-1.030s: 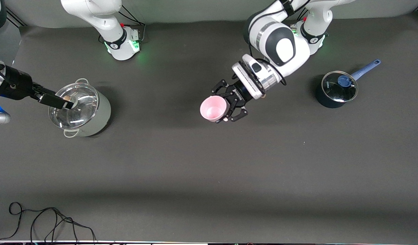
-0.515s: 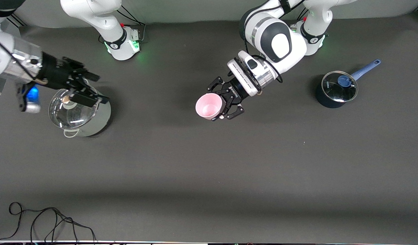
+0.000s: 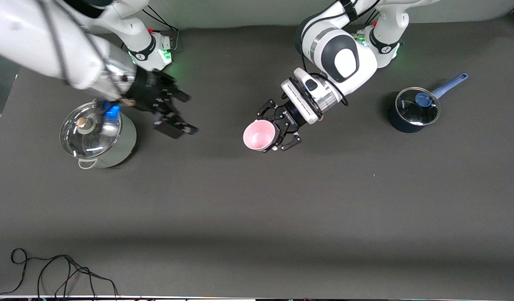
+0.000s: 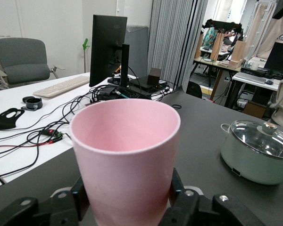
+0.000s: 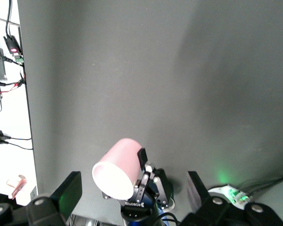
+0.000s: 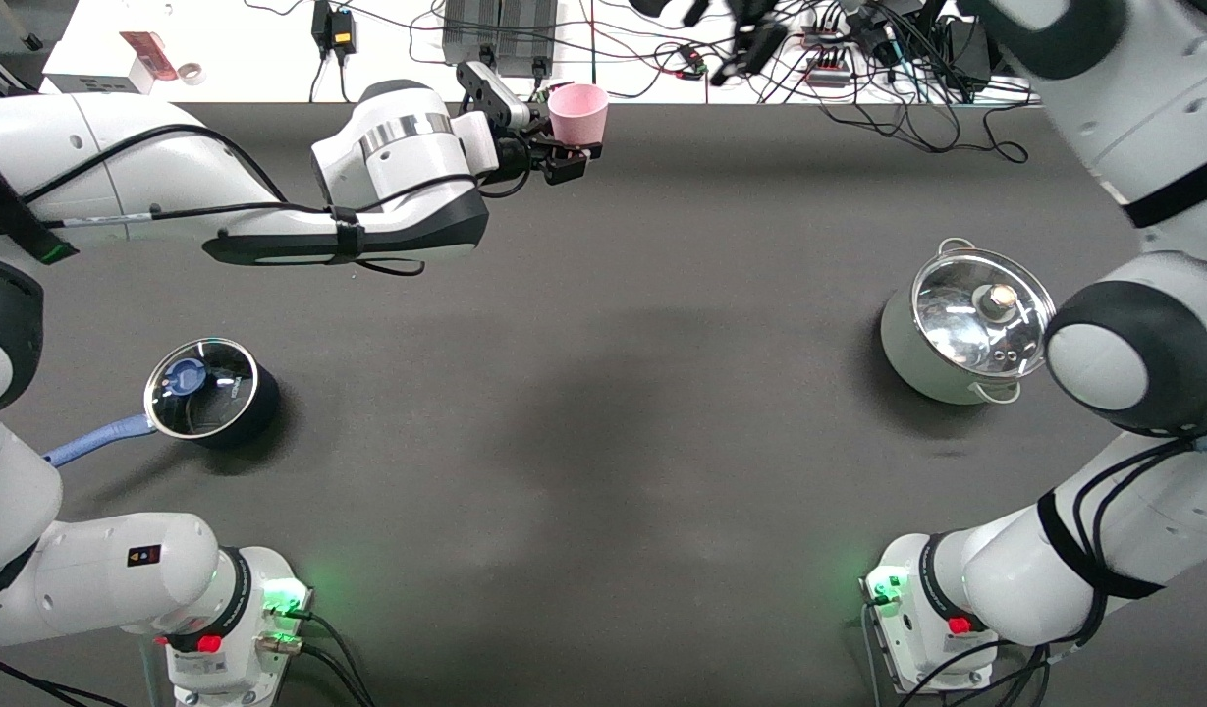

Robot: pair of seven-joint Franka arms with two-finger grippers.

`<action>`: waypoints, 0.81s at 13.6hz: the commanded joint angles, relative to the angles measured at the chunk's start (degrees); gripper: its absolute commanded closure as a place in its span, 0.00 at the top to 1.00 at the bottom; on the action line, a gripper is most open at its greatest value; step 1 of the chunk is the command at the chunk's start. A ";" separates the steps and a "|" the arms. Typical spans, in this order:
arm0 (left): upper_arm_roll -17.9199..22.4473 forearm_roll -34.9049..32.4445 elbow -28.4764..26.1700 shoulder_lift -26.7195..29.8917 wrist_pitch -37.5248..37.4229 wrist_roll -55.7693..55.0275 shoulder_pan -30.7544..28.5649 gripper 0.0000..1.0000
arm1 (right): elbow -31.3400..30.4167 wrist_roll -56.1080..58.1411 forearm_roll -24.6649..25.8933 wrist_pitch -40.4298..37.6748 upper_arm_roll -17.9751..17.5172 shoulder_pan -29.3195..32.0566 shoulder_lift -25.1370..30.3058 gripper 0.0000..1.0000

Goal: Transfer pink cup from left to right arm
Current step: 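Carry the cup with the left gripper while the right gripper reaches it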

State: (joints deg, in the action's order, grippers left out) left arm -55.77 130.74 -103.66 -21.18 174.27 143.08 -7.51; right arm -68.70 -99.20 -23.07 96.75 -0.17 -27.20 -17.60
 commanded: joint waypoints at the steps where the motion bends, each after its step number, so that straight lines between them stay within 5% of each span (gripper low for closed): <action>1: 3.74 1.18 1.53 0.00 1.34 0.27 4.34 0.46 | 7.96 -3.02 6.43 -1.21 0.61 -5.13 -6.72 0.98; 3: 3.83 1.18 1.62 0.00 1.34 0.27 4.43 0.47 | 8.94 -2.58 10.75 -2.62 0.61 -9.43 -9.19 0.98; 9: 3.83 1.18 1.70 0.00 1.34 0.27 4.34 0.47 | 8.94 5.93 10.85 -2.53 -1.05 -10.15 -12.10 0.98; 10: 3.83 1.18 1.70 0.00 1.34 0.27 4.43 0.48 | 8.94 6.81 10.85 -2.53 -1.32 -10.15 -12.45 0.92; 11: 3.83 1.18 1.70 0.00 1.34 0.27 4.34 0.48 | 8.94 7.00 10.85 -2.27 -1.32 -10.15 -12.80 0.76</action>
State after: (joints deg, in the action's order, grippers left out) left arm -52.66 130.74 -103.02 -21.24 174.27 143.08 -4.31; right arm -62.72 -93.83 -13.13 95.64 -0.74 -37.54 -28.32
